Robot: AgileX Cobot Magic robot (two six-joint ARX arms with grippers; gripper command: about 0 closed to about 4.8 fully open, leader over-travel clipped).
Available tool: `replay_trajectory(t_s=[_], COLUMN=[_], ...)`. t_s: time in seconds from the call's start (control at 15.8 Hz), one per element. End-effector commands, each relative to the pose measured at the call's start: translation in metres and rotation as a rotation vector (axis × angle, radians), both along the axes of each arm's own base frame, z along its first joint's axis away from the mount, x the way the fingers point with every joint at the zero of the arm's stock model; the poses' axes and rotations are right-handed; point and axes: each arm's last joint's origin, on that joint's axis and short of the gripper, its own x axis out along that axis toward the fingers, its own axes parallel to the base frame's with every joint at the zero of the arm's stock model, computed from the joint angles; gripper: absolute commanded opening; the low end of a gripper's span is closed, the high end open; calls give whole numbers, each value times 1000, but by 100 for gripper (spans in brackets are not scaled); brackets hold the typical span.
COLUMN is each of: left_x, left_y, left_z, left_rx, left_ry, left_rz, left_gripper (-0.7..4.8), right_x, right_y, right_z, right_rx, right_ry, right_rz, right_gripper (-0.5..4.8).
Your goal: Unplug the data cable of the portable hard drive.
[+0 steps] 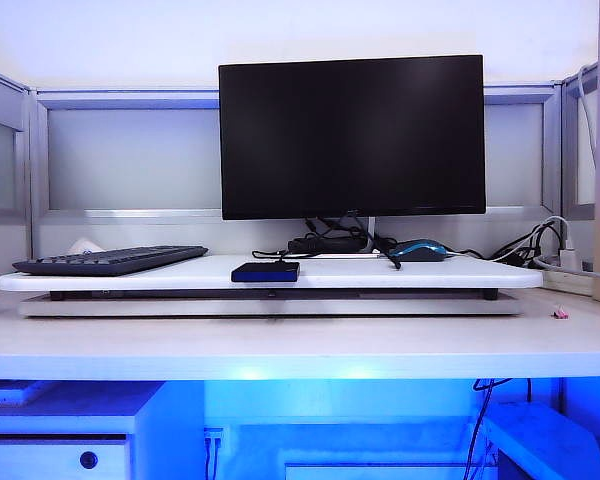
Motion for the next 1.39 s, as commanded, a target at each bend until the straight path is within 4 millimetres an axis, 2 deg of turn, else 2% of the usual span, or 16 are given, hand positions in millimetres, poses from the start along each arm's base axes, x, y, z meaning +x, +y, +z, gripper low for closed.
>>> replay_trajectory(t_s=[0.06,0.13,0.19,1.01,1.14,1.2,1.26,1.33,1.39], left_x=[0,0,0,0,0,1,0,0,-2], left_y=[0,0,0,0,-1,-3,-5,-5,-5], left_z=[0,0,0,0,3,10,18,23,31], left_rx=[0,0,1,0,-3,-15,-43,-71,-109], left_ry=[3,2,2,2,-29,-103,-166,-188,-210], left_rz=[1,1,1,1,-23,-106,-165,-179,-177], left_gripper=[-4,-4,-4,-4,-5,-4,11,58,132], right_x=[-1,-1,-1,-1,0,0,0,0,0], right_y=[0,0,0,0,0,0,0,0,0], right_z=[-3,-4,-4,-1,3,6,9,11,16], right_rx=[-2,-4,-4,-2,1,5,13,39,91], right_ry=[29,42,41,16,-21,-56,-85,-99,-127], right_rz=[5,5,5,5,5,6,8,7,2], right_gripper=[25,72,78,77,10,-8,-8,-8,2])
